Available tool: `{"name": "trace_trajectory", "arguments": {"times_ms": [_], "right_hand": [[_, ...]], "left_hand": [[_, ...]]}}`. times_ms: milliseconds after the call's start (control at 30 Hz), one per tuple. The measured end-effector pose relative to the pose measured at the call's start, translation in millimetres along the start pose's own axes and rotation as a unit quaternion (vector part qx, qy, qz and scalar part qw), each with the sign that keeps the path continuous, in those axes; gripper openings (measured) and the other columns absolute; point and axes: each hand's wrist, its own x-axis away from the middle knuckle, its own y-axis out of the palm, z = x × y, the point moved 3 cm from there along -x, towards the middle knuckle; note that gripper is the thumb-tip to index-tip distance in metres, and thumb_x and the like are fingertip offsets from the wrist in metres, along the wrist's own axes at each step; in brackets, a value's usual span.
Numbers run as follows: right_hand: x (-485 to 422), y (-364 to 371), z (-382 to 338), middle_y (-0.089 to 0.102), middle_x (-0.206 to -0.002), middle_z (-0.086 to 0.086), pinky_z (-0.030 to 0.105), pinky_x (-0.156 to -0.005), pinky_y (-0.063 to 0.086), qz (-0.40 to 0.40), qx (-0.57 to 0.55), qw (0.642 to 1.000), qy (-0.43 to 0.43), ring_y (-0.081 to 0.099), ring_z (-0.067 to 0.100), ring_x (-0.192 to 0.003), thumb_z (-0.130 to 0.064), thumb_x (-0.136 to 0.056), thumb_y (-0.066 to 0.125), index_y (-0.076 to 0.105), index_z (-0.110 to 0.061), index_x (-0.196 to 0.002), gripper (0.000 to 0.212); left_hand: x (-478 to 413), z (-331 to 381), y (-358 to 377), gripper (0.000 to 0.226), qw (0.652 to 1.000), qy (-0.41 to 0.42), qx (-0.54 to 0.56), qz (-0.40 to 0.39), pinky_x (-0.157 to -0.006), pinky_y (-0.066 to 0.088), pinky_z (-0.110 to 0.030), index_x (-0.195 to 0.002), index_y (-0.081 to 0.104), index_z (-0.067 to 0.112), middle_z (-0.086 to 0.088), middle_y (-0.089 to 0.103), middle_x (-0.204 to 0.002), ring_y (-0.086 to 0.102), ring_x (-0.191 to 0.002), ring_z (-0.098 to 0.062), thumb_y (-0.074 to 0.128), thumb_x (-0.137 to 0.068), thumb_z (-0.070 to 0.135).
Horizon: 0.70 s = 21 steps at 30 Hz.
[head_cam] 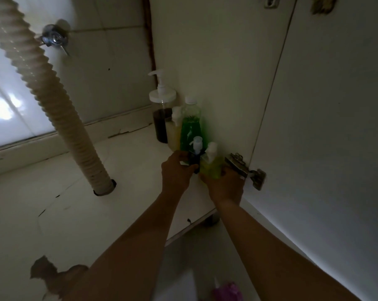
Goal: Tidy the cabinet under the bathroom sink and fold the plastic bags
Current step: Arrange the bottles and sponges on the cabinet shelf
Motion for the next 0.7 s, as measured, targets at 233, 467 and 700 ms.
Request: {"name": "trace_trajectory", "arguments": {"times_ms": [233,467,700], "right_hand": [[2.7,-0.6,1.7,0.07,-0.115,0.005,0.022,-0.079,0.041,-0.014,0.0,1.0,-0.016,0.065,0.022,-0.102,-0.036,-0.085,0.077,0.071,-0.015,-0.114,0.037],[4.0,-0.3,1.2,0.068,-0.122,0.005,0.018,-0.081,0.036,-0.011,0.021,0.999,-0.04,0.063,0.021,-0.11,-0.037,-0.088,0.074,0.068,-0.015,-0.12,0.04],[7.7,-1.1,5.7,0.052,-0.145,0.01,0.024,-0.102,0.034,-0.05,0.0,0.998,-0.022,0.05,0.025,-0.131,-0.028,-0.096,0.065,0.05,-0.01,-0.143,0.052]], "left_hand": [[1.5,1.8,10.2,0.039,0.999,0.017,-0.023,0.015,-0.07,0.037,0.002,-0.116,0.069,0.006,-0.006,0.071,-0.11,0.058,-0.094,-0.004,0.081,-0.081,0.017],[2.3,-1.1,11.1,0.042,1.0,0.024,-0.011,0.011,-0.073,0.041,0.002,-0.121,0.068,0.008,-0.008,0.071,-0.113,0.06,-0.095,-0.005,0.08,-0.082,0.018],[21.5,3.9,5.7,0.048,0.998,0.038,0.028,0.034,-0.071,0.045,0.003,-0.13,0.059,0.008,0.0,0.066,-0.109,0.066,-0.091,-0.011,0.077,-0.085,0.012]]}}
